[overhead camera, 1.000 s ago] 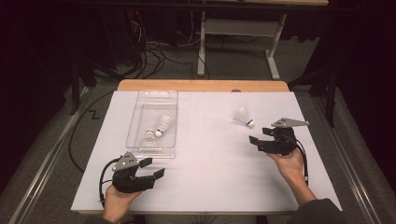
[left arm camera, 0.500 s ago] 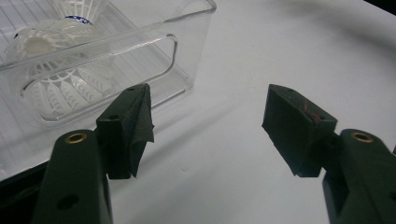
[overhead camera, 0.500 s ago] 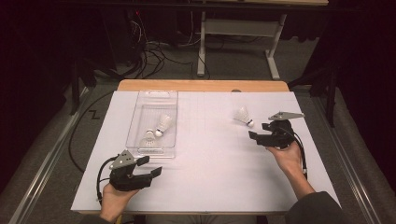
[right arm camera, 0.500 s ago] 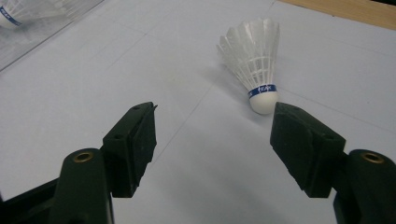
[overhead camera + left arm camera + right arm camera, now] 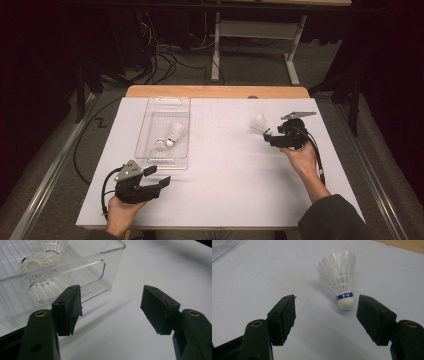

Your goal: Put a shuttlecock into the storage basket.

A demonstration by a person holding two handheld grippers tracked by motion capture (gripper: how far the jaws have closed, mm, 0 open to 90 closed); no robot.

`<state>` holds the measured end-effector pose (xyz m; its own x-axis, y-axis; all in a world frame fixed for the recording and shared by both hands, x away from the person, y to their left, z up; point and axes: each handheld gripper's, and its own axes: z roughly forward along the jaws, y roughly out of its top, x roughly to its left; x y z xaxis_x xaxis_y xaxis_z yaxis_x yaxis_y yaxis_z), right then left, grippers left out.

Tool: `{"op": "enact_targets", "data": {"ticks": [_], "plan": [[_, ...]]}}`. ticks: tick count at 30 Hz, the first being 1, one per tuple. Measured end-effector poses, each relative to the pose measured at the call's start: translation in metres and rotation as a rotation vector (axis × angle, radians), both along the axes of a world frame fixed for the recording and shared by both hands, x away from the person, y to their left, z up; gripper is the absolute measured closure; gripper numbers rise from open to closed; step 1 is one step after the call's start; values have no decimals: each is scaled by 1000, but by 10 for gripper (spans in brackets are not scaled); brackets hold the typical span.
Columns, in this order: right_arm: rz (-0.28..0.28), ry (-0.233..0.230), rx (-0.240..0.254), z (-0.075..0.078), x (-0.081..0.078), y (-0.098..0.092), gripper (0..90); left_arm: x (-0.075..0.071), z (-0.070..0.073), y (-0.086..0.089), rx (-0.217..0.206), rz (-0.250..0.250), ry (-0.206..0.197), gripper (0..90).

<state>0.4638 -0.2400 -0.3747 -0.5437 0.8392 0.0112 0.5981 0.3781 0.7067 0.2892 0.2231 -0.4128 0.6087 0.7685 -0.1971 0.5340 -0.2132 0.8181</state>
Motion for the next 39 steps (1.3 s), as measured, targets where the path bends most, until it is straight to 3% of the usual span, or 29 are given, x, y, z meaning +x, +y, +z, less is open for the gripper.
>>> {"op": "enact_targets", "data": {"ticks": [12,25,39], "plan": [[-17,73,-78,-7,30,8,341,2,-1,2,0,2,3,338],[-52,104,-148,-15,52,18,364,2,-1,3,-2,6,3,338],[-75,149,-178,-25,68,24,441,2,-1,3,6,-4,5,336]]}}
